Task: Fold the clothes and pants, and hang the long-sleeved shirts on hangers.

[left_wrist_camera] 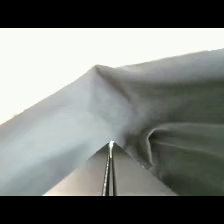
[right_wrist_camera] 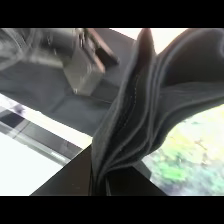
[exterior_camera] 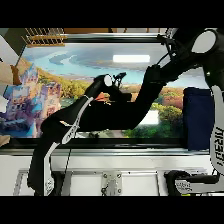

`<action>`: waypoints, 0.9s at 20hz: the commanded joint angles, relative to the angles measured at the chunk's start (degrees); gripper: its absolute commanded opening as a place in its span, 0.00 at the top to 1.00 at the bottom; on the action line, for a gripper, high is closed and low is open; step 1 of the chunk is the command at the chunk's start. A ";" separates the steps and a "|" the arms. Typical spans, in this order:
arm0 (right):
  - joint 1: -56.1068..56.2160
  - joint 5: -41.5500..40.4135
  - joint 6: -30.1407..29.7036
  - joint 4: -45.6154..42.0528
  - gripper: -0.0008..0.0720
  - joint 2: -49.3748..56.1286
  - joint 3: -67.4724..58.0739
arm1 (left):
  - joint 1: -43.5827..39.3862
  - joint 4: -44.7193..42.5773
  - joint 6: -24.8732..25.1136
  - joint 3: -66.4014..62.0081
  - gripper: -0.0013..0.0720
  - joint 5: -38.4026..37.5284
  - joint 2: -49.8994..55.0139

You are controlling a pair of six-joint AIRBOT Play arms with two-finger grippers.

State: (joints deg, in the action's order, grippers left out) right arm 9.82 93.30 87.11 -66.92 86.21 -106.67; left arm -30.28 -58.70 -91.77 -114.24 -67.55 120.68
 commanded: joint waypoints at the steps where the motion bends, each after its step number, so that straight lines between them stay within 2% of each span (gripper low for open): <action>1: 5.90 -2.95 3.78 0.07 0.97 0.44 -0.13 | 6.93 -0.26 -0.42 -0.07 0.97 -0.55 -5.01; 6: 15.93 -9.84 7.52 0.76 0.97 3.54 -0.13 | 17.75 -0.28 -0.11 -0.07 0.97 -1.97 -12.17; 15: 28.33 -26.23 7.21 8.15 0.97 19.47 -0.13 | 31.12 -0.26 2.01 -0.07 0.97 -7.30 -20.63; 16: 29.40 -28.76 7.21 9.18 0.90 21.53 -0.13 | 31.91 -0.26 2.03 -0.07 0.97 -7.89 -21.00; 18: 31.65 -34.14 7.13 14.21 0.16 25.53 -0.15 | 32.79 -0.24 2.03 -0.02 0.97 -8.59 -21.27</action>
State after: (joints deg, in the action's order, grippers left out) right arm 38.28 67.29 94.54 -58.13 106.39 -106.74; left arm 0.32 -58.98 -89.95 -114.26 -74.46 100.47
